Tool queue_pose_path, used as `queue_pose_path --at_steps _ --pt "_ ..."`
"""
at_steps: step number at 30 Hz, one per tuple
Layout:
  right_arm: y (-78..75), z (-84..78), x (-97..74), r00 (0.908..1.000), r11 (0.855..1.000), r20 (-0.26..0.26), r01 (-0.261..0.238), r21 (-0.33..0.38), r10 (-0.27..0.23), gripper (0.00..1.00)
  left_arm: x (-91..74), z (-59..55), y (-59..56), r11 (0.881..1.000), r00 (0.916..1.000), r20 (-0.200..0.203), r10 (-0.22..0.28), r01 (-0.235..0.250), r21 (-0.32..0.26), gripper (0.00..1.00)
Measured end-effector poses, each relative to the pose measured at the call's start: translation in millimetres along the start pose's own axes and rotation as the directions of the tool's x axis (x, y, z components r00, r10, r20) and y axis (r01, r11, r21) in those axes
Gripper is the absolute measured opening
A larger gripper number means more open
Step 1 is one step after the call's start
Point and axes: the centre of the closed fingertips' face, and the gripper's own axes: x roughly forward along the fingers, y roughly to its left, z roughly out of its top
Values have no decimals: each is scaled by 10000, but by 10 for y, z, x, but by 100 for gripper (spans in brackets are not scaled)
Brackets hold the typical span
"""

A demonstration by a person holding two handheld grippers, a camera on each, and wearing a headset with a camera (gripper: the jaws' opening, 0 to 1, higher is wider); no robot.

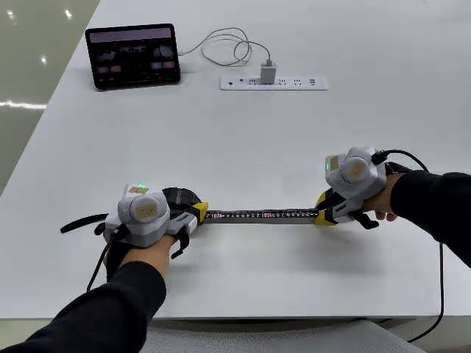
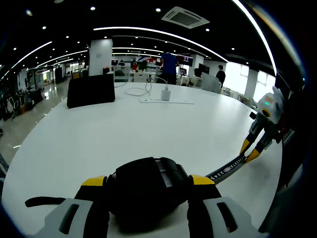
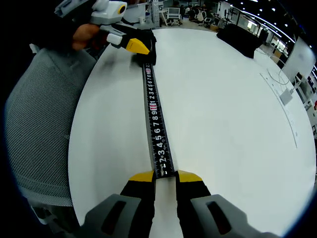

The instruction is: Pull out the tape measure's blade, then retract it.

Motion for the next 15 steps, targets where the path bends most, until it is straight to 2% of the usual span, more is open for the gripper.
queue_pose_path --at_steps 15 --pt "-31 30 59 9999 9988 -128 -101 -474 95 11 2 0 1 10000 10000 5 -46 46 -18 60"
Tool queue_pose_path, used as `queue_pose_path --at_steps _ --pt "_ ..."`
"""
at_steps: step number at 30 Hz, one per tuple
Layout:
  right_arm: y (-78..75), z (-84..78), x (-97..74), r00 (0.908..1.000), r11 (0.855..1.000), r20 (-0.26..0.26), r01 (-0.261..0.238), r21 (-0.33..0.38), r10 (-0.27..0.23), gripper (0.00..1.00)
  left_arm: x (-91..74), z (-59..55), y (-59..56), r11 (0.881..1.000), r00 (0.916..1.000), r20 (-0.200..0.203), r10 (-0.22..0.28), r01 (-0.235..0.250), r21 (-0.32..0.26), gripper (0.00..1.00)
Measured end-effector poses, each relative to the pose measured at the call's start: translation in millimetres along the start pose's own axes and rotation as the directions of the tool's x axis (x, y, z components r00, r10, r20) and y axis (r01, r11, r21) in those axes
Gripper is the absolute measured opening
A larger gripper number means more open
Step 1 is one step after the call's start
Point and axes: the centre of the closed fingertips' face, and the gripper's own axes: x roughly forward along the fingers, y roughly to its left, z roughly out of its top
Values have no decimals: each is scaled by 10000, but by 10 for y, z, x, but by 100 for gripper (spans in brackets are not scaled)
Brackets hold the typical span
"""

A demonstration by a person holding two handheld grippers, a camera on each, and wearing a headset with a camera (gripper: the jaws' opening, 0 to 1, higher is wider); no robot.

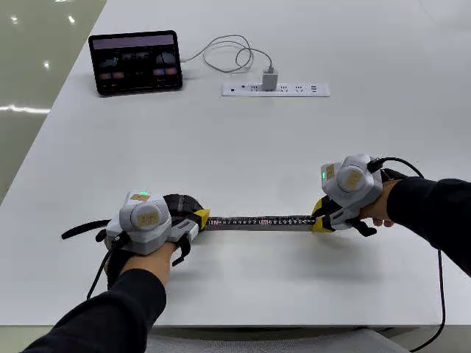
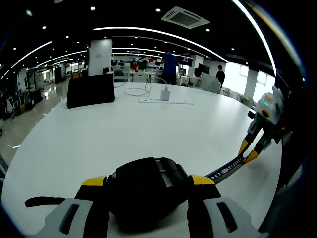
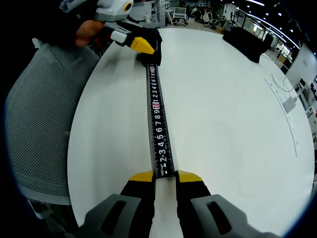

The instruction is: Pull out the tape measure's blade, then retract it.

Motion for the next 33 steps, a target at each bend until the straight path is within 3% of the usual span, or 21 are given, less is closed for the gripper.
queue_pose_path --at_steps 33 --pt "-18 184 118 9993 10000 379 52 75 -55 11 -5 2 4 9998 10000 -37 -72 71 -202 60"
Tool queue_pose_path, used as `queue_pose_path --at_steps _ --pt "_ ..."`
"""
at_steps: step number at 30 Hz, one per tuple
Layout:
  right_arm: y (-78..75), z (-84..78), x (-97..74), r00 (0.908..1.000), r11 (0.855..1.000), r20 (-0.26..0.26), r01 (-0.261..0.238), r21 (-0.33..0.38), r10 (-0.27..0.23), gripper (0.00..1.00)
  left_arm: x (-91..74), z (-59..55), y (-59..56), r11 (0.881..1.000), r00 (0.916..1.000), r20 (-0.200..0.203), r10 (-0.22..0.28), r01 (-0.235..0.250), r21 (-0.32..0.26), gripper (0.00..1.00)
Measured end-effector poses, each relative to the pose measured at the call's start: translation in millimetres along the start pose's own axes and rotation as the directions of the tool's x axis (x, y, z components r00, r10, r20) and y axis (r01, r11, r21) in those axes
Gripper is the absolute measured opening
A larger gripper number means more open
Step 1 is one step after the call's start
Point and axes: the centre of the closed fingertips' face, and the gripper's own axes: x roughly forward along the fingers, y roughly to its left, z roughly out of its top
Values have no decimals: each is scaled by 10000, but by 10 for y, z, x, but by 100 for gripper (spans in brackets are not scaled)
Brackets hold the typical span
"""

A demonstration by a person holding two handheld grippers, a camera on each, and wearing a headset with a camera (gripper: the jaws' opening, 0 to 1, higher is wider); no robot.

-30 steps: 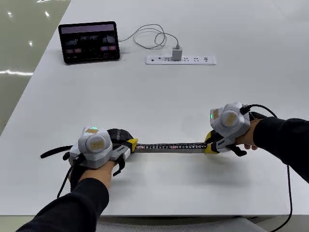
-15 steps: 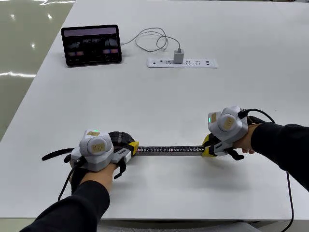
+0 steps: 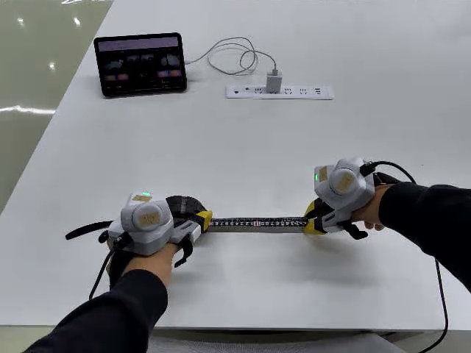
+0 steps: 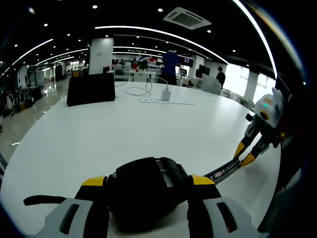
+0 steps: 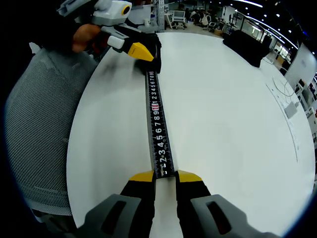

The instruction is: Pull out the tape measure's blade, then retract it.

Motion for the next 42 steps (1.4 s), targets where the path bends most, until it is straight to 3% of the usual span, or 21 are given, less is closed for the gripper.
queue_pose_path --at_steps 29,42 --pt "-1 131 61 9997 9999 239 -10 -147 13 11 4 0 9 9999 10000 17 -64 64 -109 60" --pt "-5 225 111 9992 9999 407 -36 111 32 11 5 -3 5 9999 9999 -46 -115 115 -70 60"
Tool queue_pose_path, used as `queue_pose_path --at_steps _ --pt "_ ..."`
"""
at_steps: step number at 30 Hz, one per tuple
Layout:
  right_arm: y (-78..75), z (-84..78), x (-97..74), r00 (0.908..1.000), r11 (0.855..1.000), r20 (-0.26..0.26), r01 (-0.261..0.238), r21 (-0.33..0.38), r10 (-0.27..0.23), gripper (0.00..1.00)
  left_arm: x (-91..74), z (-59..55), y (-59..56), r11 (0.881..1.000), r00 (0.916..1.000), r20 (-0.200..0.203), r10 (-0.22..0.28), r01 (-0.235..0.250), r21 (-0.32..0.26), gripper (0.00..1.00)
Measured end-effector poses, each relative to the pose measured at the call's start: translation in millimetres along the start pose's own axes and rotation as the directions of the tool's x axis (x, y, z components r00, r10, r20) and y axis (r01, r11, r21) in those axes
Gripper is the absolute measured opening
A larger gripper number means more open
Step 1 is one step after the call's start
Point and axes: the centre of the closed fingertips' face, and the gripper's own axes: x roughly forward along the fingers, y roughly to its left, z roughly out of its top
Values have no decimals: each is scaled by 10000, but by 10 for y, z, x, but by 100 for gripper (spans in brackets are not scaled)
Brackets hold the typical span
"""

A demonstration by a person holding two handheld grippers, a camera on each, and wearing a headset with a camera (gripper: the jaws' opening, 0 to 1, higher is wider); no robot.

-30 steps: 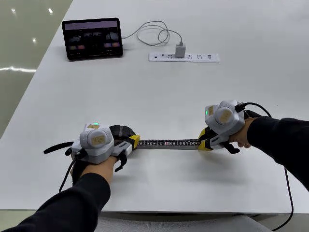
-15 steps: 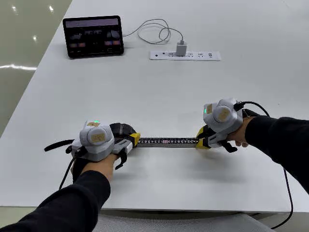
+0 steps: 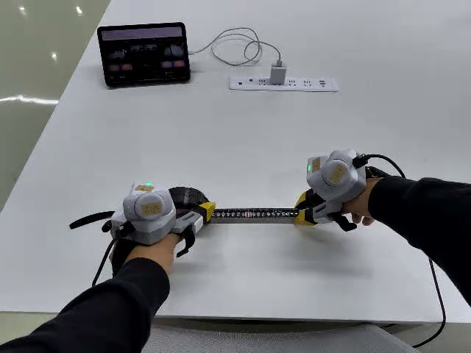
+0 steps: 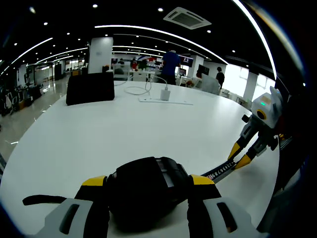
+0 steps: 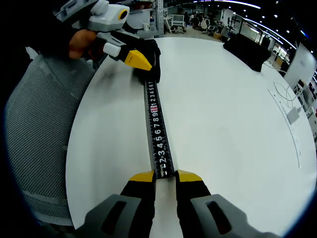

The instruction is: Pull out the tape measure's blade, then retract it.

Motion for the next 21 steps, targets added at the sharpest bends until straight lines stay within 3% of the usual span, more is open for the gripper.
queue_pose_path --at_steps 21 --pt "5 76 48 9999 9994 141 60 354 -65 11 1 -1 1 9999 10000 7 -92 92 -120 60"
